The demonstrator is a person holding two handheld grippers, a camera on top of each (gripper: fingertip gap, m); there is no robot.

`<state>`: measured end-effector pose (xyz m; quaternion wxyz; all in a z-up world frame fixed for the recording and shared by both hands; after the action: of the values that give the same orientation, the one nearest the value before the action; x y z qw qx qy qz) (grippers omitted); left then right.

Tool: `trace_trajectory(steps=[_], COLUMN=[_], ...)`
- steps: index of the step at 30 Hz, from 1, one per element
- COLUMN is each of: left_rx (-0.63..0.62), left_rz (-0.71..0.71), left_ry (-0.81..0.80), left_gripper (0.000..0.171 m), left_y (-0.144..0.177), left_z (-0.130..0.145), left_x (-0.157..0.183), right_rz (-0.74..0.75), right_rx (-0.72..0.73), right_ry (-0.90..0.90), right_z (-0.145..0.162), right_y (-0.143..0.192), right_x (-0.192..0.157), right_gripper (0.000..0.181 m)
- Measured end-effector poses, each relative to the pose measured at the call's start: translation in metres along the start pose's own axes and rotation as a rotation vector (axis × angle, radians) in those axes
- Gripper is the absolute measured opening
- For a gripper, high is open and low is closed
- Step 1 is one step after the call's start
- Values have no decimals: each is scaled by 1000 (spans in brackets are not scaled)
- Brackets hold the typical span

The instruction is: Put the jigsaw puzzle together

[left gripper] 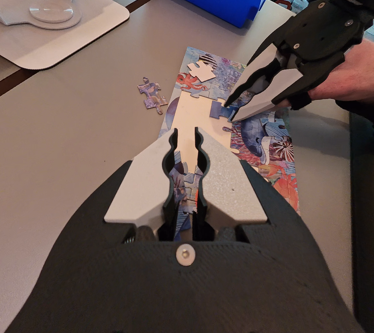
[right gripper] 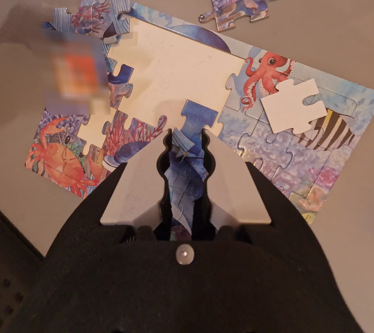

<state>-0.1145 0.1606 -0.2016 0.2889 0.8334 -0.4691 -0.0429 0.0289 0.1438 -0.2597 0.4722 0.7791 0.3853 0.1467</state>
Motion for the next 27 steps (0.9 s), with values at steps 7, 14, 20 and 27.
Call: trace_trajectory(steps=[7,14,20,27], left_rx=[-1,-5,-19,-35], left_rz=[3,-1,10,13], left_ry=[-2,-12,-20,-28], left_gripper=[15,15,15,16], left_y=[-1,0,-4,-7], left_z=[0,0,1,3], left_x=[2,3,6,8], right_rz=[12,36,51,40], right_rx=[5,-6,-34,-63], right_ry=[30,60,110,118], right_z=[5,-2,-2,-1], right_y=[6,0,2,3], right_x=[-3,6,10,8], right_gripper=[22,16,8,3])
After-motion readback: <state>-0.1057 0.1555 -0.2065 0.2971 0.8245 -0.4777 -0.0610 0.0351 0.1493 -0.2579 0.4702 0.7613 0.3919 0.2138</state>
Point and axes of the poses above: each gripper's, where its closed fingertips meet, y back along the fingers, z out of its underside, x = y × z across the jaws, the point moved 3 cm from there along y, back along the fingers, and after that the axes turned 1 degree about z, right-handed, at the moved point
